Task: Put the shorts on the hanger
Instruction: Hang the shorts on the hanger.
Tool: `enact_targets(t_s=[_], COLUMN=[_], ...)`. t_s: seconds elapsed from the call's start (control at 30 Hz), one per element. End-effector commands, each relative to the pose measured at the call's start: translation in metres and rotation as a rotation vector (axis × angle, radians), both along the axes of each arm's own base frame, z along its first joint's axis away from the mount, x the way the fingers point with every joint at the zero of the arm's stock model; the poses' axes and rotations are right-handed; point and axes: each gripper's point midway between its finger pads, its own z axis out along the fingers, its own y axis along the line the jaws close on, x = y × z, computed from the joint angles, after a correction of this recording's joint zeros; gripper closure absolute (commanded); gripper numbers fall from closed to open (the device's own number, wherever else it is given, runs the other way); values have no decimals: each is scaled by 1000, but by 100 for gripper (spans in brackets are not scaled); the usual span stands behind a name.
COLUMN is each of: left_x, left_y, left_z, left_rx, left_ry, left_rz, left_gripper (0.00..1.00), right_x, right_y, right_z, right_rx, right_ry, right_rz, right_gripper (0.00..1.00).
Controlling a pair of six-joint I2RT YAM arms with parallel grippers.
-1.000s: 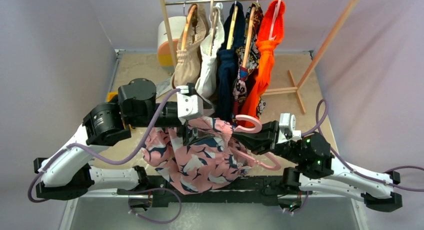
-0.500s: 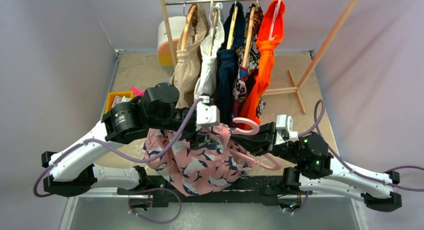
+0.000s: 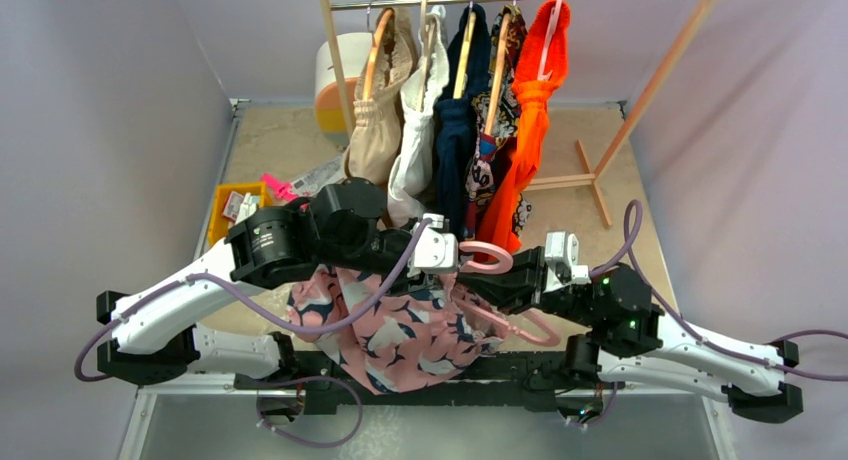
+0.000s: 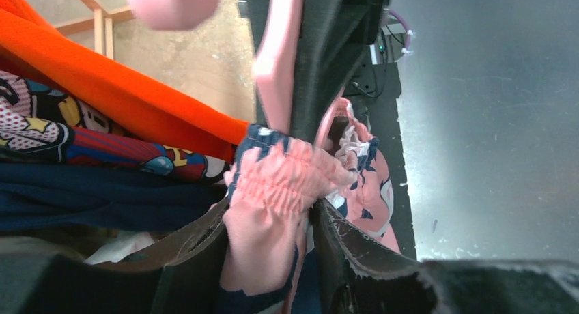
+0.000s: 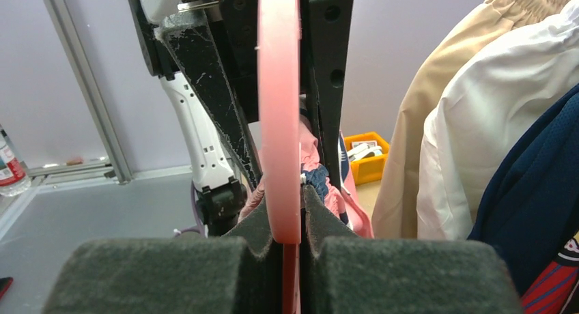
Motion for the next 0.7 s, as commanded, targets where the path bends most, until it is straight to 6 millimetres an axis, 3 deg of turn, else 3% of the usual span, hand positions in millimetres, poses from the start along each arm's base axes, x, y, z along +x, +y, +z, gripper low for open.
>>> enact_targets(t_s=[0.0,0.07,0.3,0.33,0.5,0.67], left_x=[-2,-2,-6,-6,-12,-19], left_y=[1,1,-1,-2,-1,1], left_z=[10,9,9,10,16,23], left_rx=[-28,-25,-30,-34,-56,-79], left_ry=[-37,-36,-24,-24,-1,35], left_rz=[-23,-25,-50,-50,-63,-71], left_gripper=[72,80,93,92,68,60], right_x=[-9,-10,-13,-14,-15,-14], right_y=[-12,-11,-6,-6,-4,-8], right_z=[37,37,36,36,36,43], right_rx=[110,106,93,93,59,24], right_ry=[-69,-73,-83,-86,-114,-173], right_rz=[23,27,53,56,57,41], right_gripper=[100,100,100,100,100,100])
